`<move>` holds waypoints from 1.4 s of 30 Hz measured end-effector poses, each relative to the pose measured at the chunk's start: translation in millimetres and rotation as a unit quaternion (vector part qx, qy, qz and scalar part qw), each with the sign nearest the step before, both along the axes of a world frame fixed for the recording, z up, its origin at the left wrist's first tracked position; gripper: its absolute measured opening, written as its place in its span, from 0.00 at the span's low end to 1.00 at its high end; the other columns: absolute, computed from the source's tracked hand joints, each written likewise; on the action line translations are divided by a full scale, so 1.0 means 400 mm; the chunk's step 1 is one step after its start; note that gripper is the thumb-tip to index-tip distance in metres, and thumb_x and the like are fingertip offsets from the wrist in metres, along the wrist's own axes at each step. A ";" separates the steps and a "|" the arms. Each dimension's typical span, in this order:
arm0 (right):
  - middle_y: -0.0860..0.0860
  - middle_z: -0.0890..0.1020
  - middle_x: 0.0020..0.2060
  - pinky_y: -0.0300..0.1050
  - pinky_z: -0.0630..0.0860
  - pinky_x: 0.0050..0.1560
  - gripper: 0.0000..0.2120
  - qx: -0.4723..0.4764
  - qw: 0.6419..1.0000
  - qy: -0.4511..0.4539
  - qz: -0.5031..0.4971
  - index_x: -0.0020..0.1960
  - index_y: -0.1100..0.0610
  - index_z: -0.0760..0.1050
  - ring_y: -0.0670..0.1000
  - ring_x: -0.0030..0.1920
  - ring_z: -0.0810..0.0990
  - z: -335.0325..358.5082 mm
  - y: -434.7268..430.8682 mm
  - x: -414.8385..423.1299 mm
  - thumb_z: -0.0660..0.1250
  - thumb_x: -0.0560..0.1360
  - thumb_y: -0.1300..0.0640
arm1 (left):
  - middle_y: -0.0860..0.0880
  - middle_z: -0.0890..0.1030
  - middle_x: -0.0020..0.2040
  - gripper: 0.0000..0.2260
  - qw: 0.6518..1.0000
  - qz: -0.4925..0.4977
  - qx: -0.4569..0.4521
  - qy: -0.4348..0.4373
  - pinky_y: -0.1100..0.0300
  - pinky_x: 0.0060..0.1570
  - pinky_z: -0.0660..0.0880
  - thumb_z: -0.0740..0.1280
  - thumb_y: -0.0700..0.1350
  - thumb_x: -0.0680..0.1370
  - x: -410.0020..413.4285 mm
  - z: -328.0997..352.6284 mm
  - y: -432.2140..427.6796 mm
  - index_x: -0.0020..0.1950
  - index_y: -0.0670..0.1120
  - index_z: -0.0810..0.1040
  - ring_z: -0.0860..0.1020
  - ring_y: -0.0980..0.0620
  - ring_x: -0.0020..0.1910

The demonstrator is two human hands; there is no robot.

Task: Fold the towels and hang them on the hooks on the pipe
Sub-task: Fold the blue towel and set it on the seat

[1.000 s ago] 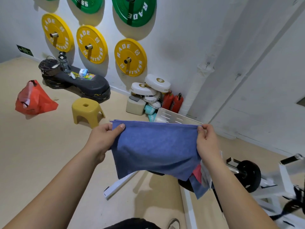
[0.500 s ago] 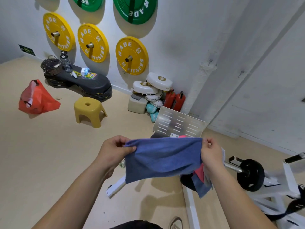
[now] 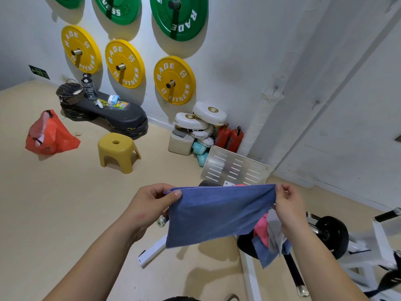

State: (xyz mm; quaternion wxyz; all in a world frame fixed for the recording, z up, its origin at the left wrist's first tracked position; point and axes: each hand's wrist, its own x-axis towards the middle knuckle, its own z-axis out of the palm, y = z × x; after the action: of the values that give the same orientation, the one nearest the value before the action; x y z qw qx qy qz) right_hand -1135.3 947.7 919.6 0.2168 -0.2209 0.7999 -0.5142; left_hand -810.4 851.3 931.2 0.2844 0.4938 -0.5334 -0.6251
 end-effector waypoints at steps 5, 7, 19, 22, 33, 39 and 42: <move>0.58 0.84 0.42 0.64 0.81 0.55 0.09 0.015 0.999 -0.001 0.040 0.47 0.52 0.80 0.61 0.48 0.83 0.036 0.013 0.036 0.65 0.83 0.51 | 0.38 0.84 0.37 0.13 0.994 0.108 -0.031 -0.013 0.49 0.39 0.80 0.77 0.46 0.76 -0.012 0.005 -0.005 0.36 0.40 0.82 0.79 0.47 0.37; 0.59 0.84 0.42 0.63 0.81 0.53 0.08 0.002 0.998 -0.018 0.063 0.47 0.52 0.80 0.59 0.47 0.84 0.047 0.020 0.070 0.66 0.82 0.52 | 0.35 0.83 0.38 0.13 0.991 0.128 -0.033 -0.014 0.43 0.40 0.81 0.78 0.46 0.75 -0.028 0.010 0.007 0.35 0.40 0.82 0.79 0.46 0.35; 0.50 0.89 0.42 0.40 0.81 0.43 0.07 -0.075 0.966 -0.034 0.246 0.49 0.51 0.88 0.48 0.43 0.87 0.098 0.033 0.289 0.72 0.79 0.60 | 0.58 0.87 0.44 0.15 0.993 0.017 -0.116 0.017 0.63 0.50 0.80 0.69 0.39 0.81 -0.176 0.079 0.169 0.45 0.59 0.87 0.84 0.61 0.46; 0.51 0.88 0.41 0.38 0.79 0.43 0.08 -0.083 0.967 -0.032 0.240 0.48 0.50 0.89 0.46 0.42 0.86 0.096 0.042 0.294 0.74 0.77 0.61 | 0.57 0.87 0.45 0.16 0.994 0.025 -0.109 0.007 0.53 0.54 0.82 0.67 0.40 0.82 -0.172 0.066 0.171 0.45 0.60 0.87 0.84 0.57 0.48; 0.51 0.82 0.34 0.50 0.77 0.40 0.12 -0.105 0.963 -0.009 0.250 0.39 0.56 0.86 0.46 0.35 0.79 0.113 0.056 0.324 0.72 0.79 0.54 | 0.56 0.84 0.47 0.11 0.992 0.002 -0.128 0.014 0.62 0.48 0.81 0.72 0.41 0.78 -0.163 0.072 0.178 0.49 0.59 0.87 0.83 0.59 0.48; 0.52 0.87 0.46 0.52 0.84 0.50 0.09 -0.088 0.959 -0.098 0.253 0.49 0.50 0.87 0.56 0.49 0.86 0.116 0.060 0.317 0.69 0.81 0.58 | 0.51 0.87 0.43 0.07 0.996 0.004 -0.083 0.031 0.61 0.45 0.82 0.71 0.38 0.79 -0.143 0.070 0.148 0.47 0.49 0.86 0.85 0.52 0.45; 0.49 0.84 0.56 0.46 0.82 0.56 0.16 -0.060 0.978 -0.077 0.182 0.62 0.45 0.80 0.47 0.54 0.84 0.086 0.050 0.257 0.73 0.77 0.60 | 0.50 0.87 0.44 0.07 0.994 -0.045 -0.098 0.015 0.59 0.47 0.80 0.69 0.39 0.81 -0.115 0.101 0.122 0.49 0.48 0.84 0.84 0.51 0.46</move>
State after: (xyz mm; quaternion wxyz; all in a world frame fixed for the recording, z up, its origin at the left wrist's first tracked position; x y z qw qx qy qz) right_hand -1032.7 967.7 954.1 0.3543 -0.3352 0.6949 -0.5284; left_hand -856.3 900.2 971.7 0.3113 0.4297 -0.6090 -0.5896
